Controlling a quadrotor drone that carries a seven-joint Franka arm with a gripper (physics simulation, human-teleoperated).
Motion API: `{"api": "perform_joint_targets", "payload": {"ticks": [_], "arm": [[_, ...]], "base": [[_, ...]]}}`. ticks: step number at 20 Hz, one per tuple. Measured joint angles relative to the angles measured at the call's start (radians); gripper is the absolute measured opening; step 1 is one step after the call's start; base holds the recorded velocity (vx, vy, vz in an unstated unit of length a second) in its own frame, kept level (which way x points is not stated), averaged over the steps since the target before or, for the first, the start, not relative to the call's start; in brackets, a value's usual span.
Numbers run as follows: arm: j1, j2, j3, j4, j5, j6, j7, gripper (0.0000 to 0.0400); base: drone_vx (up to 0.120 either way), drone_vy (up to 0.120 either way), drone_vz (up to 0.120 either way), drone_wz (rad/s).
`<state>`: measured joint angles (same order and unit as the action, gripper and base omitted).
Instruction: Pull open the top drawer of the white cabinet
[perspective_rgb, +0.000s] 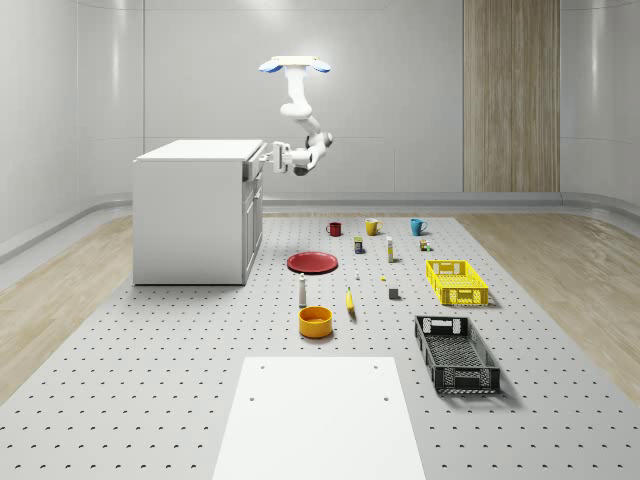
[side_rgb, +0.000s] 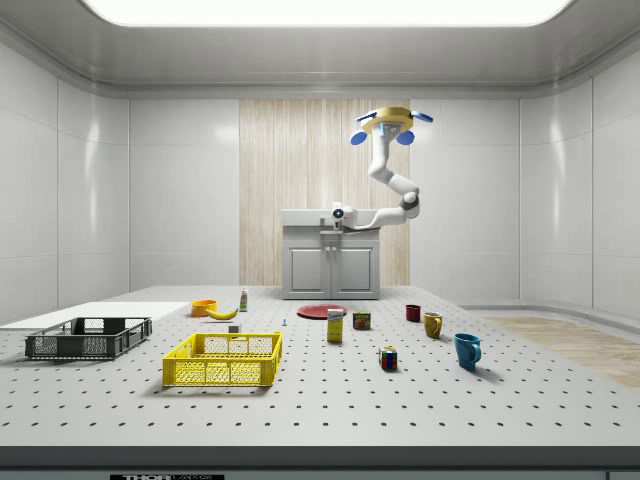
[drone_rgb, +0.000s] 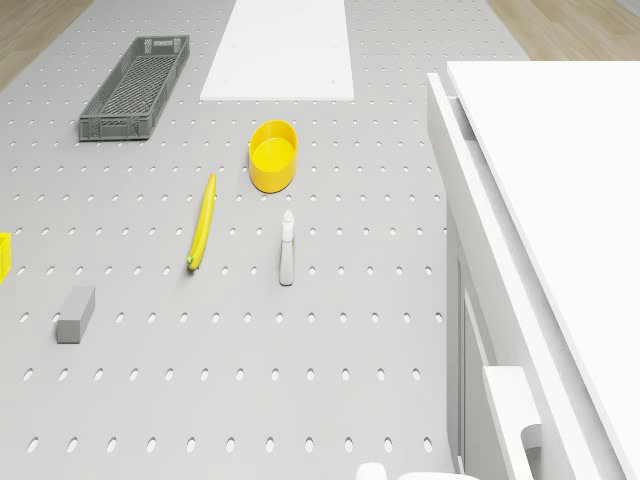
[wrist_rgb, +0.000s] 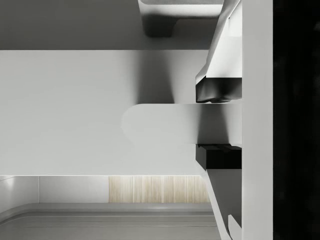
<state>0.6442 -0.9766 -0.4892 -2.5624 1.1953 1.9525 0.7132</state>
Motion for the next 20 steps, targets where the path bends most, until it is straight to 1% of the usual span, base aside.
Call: {"api": "perform_joint_targets", "payload": {"ticks": [9, 18, 19, 20], "arm": [[-0.021, -0.022, -0.059, 0.011, -0.063, -0.055, 0.019, 0.011], [-0.035, -0.045, -0.136, 0.036, -0.14, -0.118, 0.041, 0.0106], [-0.036, -0.047, -0.145, 0.039, -0.149, -0.125, 0.044, 0.0121], [-0.036, -0.049, -0.152, 0.042, -0.156, -0.13, 0.046, 0.0162]], "base": [[0.0, 0.0, 0.0, 0.0], [0.0, 0.0, 0.0, 0.0], [0.0, 0.0, 0.0, 0.0], [0.0, 0.0, 0.0, 0.0]]}}
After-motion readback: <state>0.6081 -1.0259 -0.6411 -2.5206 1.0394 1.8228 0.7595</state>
